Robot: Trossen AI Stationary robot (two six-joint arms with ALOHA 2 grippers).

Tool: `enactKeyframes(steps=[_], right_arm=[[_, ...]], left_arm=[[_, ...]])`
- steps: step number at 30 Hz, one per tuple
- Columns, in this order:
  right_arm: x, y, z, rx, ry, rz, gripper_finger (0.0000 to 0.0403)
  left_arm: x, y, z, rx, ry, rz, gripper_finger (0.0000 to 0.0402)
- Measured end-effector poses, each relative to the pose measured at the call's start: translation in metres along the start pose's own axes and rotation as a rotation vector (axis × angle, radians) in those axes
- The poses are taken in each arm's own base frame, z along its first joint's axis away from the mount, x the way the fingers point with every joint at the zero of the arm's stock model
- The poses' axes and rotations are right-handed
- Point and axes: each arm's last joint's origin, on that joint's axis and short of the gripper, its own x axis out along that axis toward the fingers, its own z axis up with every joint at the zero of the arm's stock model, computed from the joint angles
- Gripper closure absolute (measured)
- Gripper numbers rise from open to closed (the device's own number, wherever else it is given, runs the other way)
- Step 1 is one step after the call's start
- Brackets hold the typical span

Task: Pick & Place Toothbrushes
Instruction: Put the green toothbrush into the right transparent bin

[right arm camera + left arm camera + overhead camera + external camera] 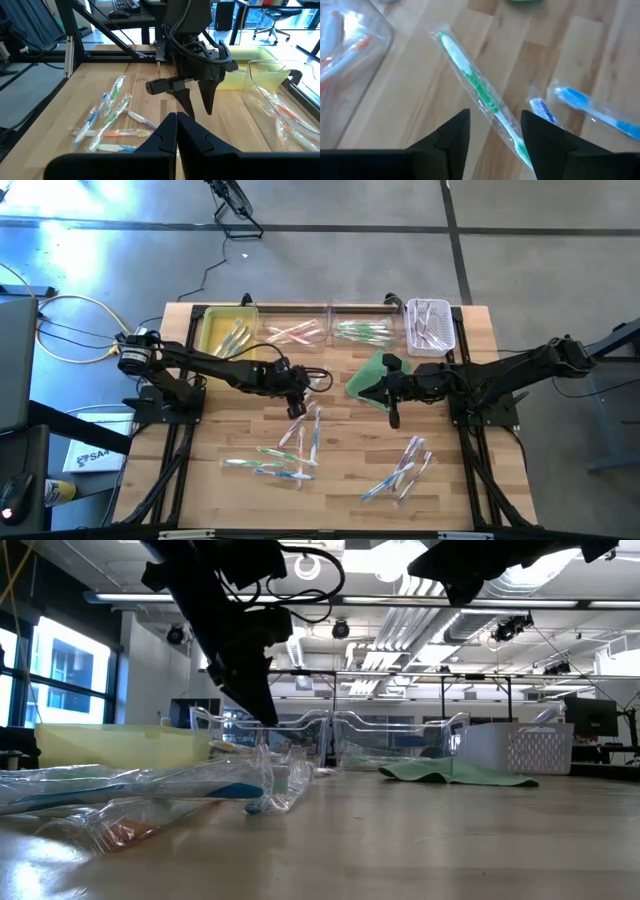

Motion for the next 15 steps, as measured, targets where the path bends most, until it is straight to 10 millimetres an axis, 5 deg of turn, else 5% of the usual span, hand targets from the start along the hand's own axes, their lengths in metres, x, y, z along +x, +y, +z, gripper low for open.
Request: enactKeyframes(steps=[15], right_arm=[[0.0, 0.0, -0.002, 0.0, 0.023, -0.001, 0.0401]], left_arm=[[0.037, -0.008, -0.013, -0.031, 0.063, 0.024, 0.0236]])
